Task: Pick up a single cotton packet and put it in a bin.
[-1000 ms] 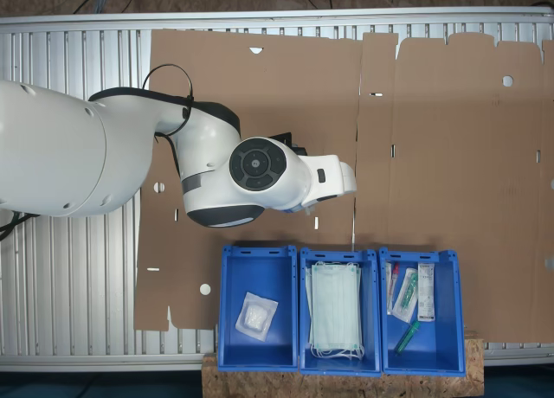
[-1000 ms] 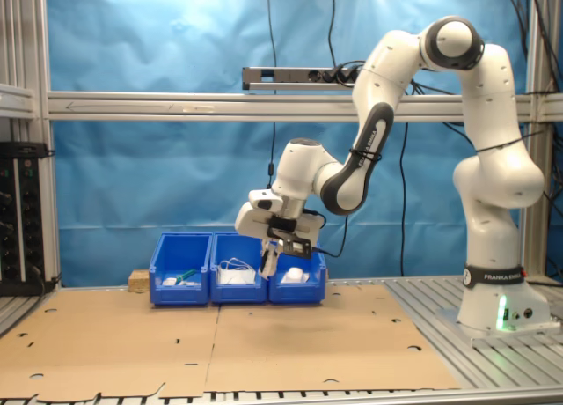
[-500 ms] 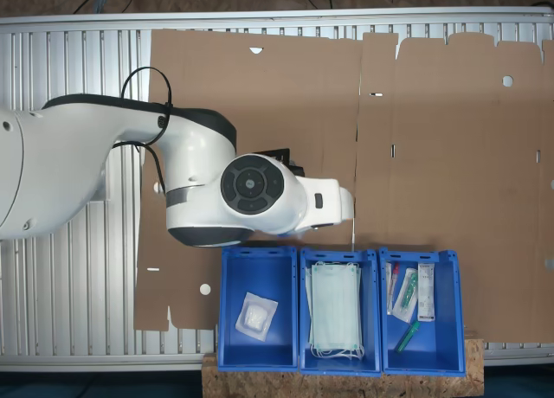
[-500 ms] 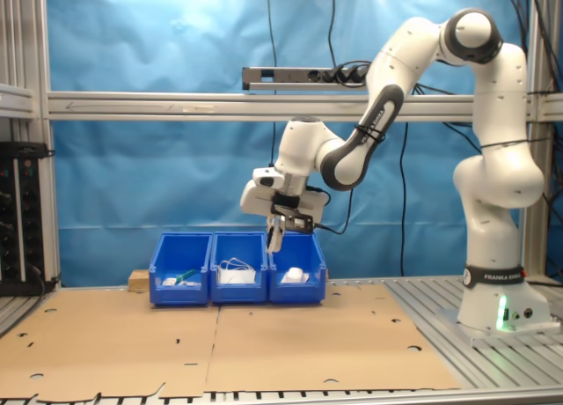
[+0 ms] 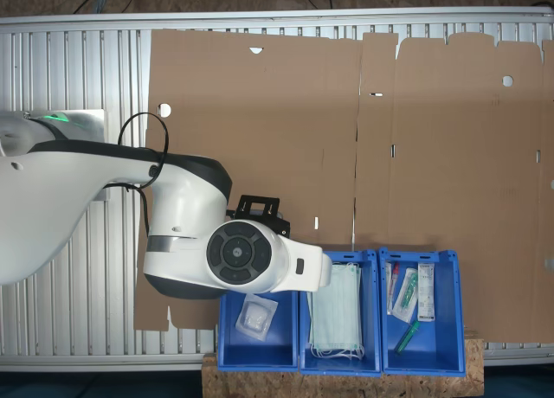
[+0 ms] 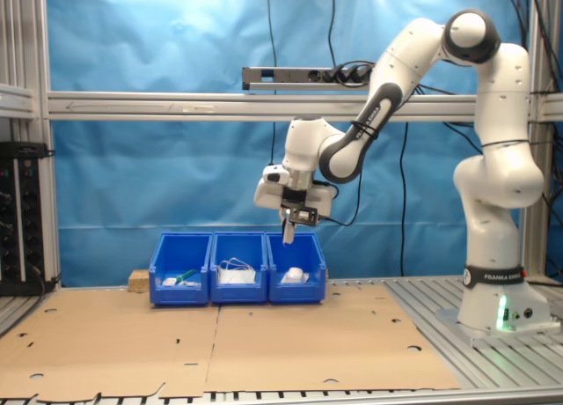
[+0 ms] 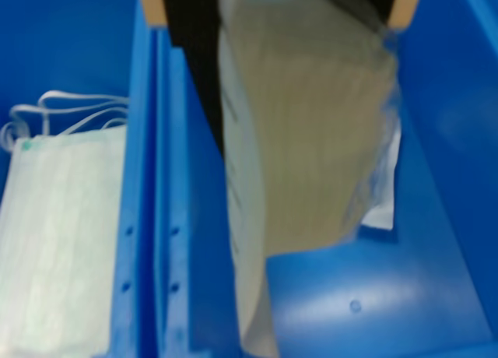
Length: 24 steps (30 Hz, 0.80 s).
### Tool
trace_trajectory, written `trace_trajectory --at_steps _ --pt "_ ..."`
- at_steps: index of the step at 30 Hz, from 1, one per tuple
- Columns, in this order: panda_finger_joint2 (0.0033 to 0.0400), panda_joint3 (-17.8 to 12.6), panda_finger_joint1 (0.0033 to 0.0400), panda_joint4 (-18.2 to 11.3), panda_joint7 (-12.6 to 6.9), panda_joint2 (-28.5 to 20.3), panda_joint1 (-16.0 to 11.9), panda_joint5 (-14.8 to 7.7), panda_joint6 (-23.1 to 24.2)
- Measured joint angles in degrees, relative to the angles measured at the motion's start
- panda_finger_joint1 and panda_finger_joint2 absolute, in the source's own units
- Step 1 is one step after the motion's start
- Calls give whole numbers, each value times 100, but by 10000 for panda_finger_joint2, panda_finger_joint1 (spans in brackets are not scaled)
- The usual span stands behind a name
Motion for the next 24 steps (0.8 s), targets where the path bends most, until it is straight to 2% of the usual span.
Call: trace_trajectory --at_steps 9,15,24 --pt "56 -356 56 223 0 160 -45 0 -143" --pt "56 -442 56 374 0 313 -49 0 -198" --pt "56 -511 56 445 -1 408 -49 0 -226"
